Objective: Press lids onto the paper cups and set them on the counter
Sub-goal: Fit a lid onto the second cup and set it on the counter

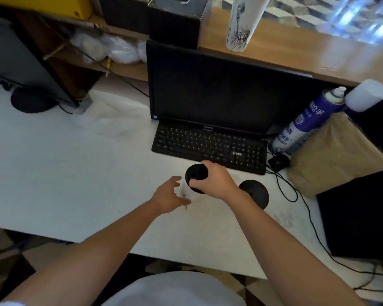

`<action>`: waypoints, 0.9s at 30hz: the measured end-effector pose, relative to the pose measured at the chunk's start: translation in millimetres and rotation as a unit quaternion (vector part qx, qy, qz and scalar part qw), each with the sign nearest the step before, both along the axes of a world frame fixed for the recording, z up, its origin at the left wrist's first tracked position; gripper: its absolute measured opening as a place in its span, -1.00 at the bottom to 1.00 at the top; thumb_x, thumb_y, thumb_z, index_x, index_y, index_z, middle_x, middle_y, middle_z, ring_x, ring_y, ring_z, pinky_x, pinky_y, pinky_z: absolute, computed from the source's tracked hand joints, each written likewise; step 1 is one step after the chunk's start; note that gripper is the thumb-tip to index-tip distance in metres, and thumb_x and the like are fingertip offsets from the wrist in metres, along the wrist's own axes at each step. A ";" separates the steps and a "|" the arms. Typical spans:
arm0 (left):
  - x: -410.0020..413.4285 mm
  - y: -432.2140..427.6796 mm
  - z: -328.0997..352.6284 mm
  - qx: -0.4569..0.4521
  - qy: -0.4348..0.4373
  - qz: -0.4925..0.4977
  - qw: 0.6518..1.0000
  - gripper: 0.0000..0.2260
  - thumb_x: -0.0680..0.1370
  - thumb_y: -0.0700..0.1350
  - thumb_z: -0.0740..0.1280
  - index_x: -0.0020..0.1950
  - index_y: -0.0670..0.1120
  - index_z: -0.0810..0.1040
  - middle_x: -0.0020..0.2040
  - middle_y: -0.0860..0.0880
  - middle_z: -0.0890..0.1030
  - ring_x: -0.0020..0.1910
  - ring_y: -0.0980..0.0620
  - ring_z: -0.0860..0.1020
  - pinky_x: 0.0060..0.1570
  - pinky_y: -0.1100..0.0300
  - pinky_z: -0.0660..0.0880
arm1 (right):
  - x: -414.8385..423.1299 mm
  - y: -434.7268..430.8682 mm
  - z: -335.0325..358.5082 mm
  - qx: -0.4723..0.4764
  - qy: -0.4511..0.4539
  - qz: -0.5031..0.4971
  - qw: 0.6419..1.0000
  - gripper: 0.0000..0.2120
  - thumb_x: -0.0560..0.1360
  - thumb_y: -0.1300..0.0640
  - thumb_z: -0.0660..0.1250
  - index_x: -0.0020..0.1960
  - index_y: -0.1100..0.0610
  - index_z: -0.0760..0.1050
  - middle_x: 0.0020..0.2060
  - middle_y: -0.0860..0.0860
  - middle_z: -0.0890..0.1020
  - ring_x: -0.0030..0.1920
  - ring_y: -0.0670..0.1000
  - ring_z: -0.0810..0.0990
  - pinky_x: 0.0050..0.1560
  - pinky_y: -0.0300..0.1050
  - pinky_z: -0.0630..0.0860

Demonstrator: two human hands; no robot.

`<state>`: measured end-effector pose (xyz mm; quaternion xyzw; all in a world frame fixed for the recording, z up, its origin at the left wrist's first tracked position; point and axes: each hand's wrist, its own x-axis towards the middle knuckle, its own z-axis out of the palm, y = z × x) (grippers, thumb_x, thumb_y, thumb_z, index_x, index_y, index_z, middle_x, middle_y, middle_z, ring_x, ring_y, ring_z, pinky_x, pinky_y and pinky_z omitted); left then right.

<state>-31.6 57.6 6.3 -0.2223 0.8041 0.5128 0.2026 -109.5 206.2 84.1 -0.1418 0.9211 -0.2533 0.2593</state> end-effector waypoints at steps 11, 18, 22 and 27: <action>43.5 -15.5 25.5 -0.313 0.170 -0.084 0.931 -0.27 0.28 0.12 0.55 0.38 0.06 0.35 0.11 0.07 0.56 -0.03 0.01 0.57 -0.18 0.16 0.51 | 19.1 -8.6 -1.7 -0.208 -0.232 -0.158 0.937 -0.69 0.59 -0.04 0.25 0.11 0.17 0.60 0.04 0.13 0.64 0.01 0.16 0.66 -0.13 0.11 0.72; 67.2 -6.9 28.4 -0.287 0.164 -0.027 0.943 -0.34 0.25 0.03 0.58 0.29 0.01 0.43 0.00 0.03 0.60 -0.12 0.02 0.59 -0.28 0.24 0.44 | 41.0 -25.7 -15.2 -0.115 -0.049 -0.081 0.989 -0.57 0.63 -0.15 0.14 -0.13 0.19 0.51 -0.12 0.11 0.58 -0.22 -0.04 0.49 -0.27 -0.12 0.44; 71.4 -10.7 45.6 -0.030 0.047 -0.007 0.998 -0.49 0.25 -0.11 0.58 0.12 0.06 0.46 -0.05 0.07 0.64 -0.12 0.02 0.64 -0.19 0.10 0.63 | 37.7 -19.1 -2.5 -0.118 -0.035 0.012 0.992 -0.58 0.63 -0.12 0.18 -0.30 0.11 0.35 -0.25 0.03 0.47 -0.22 0.01 0.44 -0.25 -0.14 0.34; 76.9 -46.4 48.8 0.530 -0.099 -0.105 0.836 -0.49 0.30 -0.21 0.50 0.23 -0.22 0.51 -0.01 -0.19 0.65 -0.23 -0.14 0.63 -0.14 0.06 0.58 | 44.2 -14.4 28.5 -0.214 -0.009 0.130 0.968 -0.51 0.49 -0.22 0.05 -0.12 0.15 0.54 -0.15 0.03 0.57 -0.13 -0.03 0.52 -0.13 -0.17 0.44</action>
